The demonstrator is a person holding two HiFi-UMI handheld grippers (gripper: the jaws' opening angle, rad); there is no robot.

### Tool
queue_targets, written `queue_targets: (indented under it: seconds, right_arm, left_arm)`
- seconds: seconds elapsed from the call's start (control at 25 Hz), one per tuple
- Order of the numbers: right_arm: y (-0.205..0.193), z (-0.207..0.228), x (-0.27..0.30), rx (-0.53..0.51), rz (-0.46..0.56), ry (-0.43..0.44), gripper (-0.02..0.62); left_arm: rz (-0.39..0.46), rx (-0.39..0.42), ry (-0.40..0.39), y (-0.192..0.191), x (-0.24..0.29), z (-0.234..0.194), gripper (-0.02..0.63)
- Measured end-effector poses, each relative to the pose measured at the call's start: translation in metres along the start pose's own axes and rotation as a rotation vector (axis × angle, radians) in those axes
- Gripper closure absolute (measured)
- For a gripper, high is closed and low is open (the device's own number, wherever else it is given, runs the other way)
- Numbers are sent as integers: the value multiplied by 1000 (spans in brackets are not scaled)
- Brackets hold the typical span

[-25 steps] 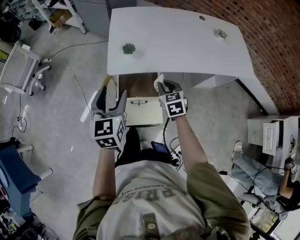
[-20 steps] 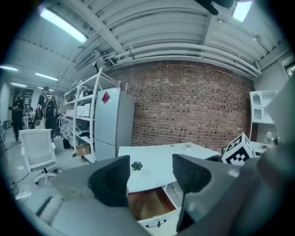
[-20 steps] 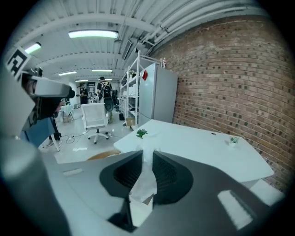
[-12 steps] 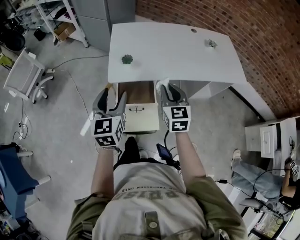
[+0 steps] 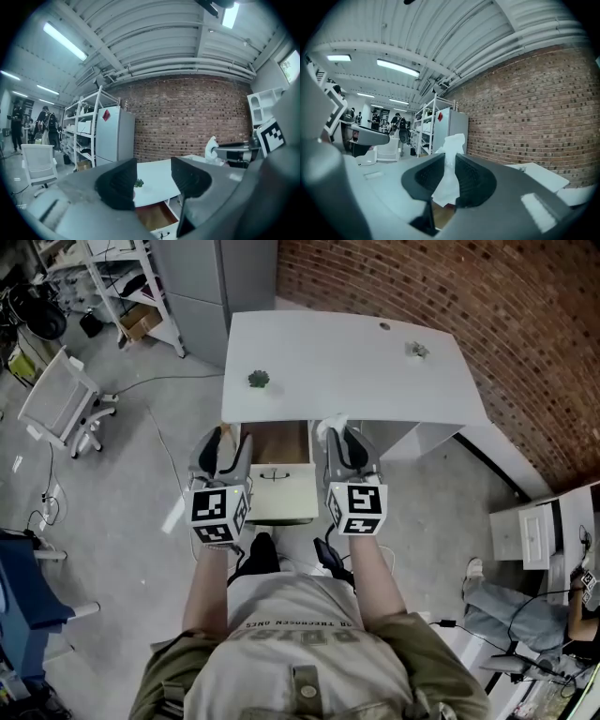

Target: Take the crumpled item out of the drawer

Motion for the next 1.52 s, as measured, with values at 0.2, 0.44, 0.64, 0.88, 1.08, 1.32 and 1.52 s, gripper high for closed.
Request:
queue_targets:
  seconds: [0.2,0.44,0.64,0.88,1.08,1.32,1.52]
  right_arm:
    - [18,1,-9,9,48,-35,523]
    - [25,-2,-16,12,71,-60,523]
    - [21,-1,-18,4,68,-68,523]
    - [21,3,-23,-2,72,-82,523]
    - [23,6,-25,0,79,-87,523]
    - [28,8,-27,-3,99,-93,523]
    - [31,10,-28,-7,110,-103,526]
  left_arm:
    - [27,18,2,8,-9,-1,405]
    - [52,39,6,10,-15,-2,496]
    - [68,45,12,9,-15,-2,574]
    - [71,48,17,8,-14,-1,598]
    - [72,52,19,9,-13,2,598]
    - [76,54,24,10,-14,2,598]
    - [81,58,28,13,-16,2,598]
Point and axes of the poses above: the fingertips, and each gripper's own axes: x forward along the fingers, z to its right, y out of its top, the point moved 1 cm from there along -x, backward along the fingers, and after that the axes turned 14 degrees about -x, right-handed, at the moved point
